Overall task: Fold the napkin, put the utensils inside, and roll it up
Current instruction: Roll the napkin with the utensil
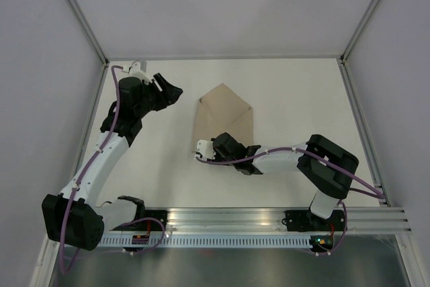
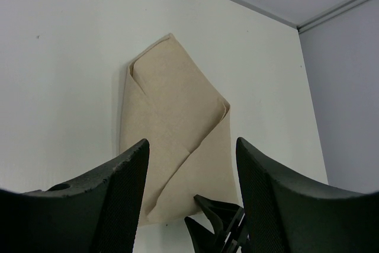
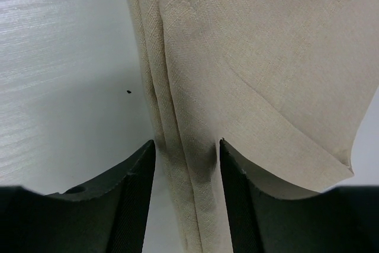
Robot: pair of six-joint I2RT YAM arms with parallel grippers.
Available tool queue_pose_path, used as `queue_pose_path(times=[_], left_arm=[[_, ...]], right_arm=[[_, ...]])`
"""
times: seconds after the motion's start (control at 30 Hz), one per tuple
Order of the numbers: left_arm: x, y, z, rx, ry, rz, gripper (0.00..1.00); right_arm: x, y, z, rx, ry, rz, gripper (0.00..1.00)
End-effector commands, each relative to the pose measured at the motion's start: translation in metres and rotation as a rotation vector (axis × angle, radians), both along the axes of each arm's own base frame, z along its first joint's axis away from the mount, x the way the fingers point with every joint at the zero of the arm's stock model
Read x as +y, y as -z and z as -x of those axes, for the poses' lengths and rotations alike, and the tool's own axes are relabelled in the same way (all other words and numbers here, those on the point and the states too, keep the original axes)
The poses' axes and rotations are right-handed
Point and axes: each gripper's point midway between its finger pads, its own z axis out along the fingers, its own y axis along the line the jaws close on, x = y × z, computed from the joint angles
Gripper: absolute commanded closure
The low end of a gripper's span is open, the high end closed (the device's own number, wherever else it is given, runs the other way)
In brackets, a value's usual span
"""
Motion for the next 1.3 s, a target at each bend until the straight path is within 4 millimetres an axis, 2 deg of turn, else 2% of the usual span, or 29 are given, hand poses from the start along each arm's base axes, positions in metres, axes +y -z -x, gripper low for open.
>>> queue_pose_path(times=[0.0, 0.33, 0.43, 0.53, 0.67, 0.8, 0.93, 0.97, 1.17, 1.2, 1.27], left_arm=[[-0.004, -0.006, -0.002, -0.052, 0.041, -0.022, 0.34], [-0.009, 0.002, -0.002, -0.042, 0.071, -0.022, 0.35], [-0.01, 0.005, -0.003, -0.041, 0.078, -0.019, 0.35], [-0.01, 0.008, -0.003, -0.039, 0.081, -0.021, 0.35], [-0.011, 0.01, -0.002, -0.046, 0.089, -0.02, 0.34], [-0.012, 0.012, -0.001, -0.057, 0.093, -0.022, 0.35], [-0.012, 0.019, 0.0, -0.066, 0.089, -0.023, 0.36], [-0.011, 0.012, -0.003, -0.101, 0.084, -0.017, 0.36], [-0.012, 0.023, -0.004, -0.149, 0.054, -0.066, 0.41], [-0.012, 0.031, -0.003, -0.144, 0.051, -0.074, 0.44], [-0.014, 0.026, -0.003, -0.202, 0.034, -0.086, 0.48]], right_arm=[[-0.008, 0.017, 0.01, 0.038, -0.024, 0.052, 0.48], [-0.008, 0.027, 0.012, 0.073, -0.044, 0.098, 0.66], [-0.006, 0.028, 0.012, 0.081, -0.046, 0.106, 0.73], [-0.005, 0.03, 0.011, 0.089, -0.047, 0.111, 0.86], [-0.006, 0.033, 0.015, 0.129, -0.06, 0.121, 0.96], [-0.006, 0.03, 0.017, 0.194, -0.075, 0.096, 0.97], [-0.01, 0.021, 0.011, 0.265, -0.067, 0.066, 0.98], [-0.008, 0.02, 0.014, 0.291, -0.084, 0.054, 0.98], [-0.009, 0.017, 0.018, 0.424, -0.116, 0.019, 0.99], [-0.01, 0.017, 0.018, 0.444, -0.121, 0.014, 0.99], [-0.012, 0.018, 0.02, 0.498, -0.132, 0.009, 1.0]])
